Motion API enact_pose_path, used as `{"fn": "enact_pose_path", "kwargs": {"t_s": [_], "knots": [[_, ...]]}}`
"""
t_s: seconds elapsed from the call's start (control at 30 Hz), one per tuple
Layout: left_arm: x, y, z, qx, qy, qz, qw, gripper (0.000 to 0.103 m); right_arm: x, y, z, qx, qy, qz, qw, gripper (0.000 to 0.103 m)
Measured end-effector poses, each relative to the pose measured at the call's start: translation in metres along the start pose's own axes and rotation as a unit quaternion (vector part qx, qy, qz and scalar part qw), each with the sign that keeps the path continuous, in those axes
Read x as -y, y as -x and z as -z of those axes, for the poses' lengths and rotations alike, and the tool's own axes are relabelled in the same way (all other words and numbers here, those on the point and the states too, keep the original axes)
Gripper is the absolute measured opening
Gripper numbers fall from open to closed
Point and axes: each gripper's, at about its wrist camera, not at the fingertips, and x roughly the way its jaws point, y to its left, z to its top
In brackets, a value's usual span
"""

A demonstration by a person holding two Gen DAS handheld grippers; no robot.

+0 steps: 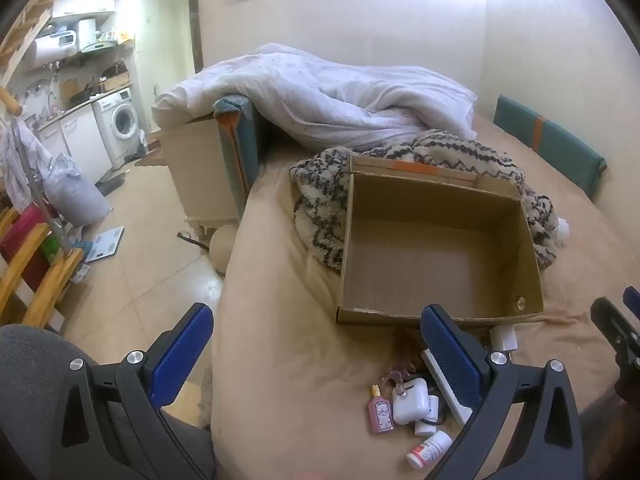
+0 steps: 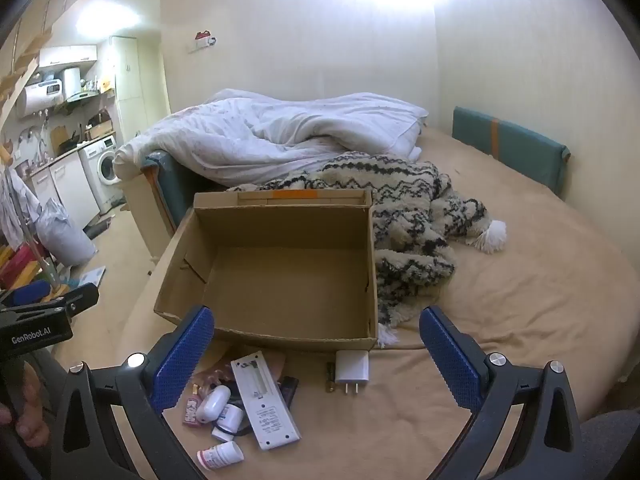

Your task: Organize rigid objects

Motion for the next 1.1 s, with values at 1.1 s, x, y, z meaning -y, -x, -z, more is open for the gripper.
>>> {"fn": "enact_pose_path", "kwargs": {"t_s": [1.1], "knots": [[0.0008, 0.0040, -0.0022, 0.006, -0.003, -0.002, 1.0000, 0.103, -0.0014, 0.0014, 0.0003, 0.002, 0.003, 0.002, 1.000, 0.103]]}}
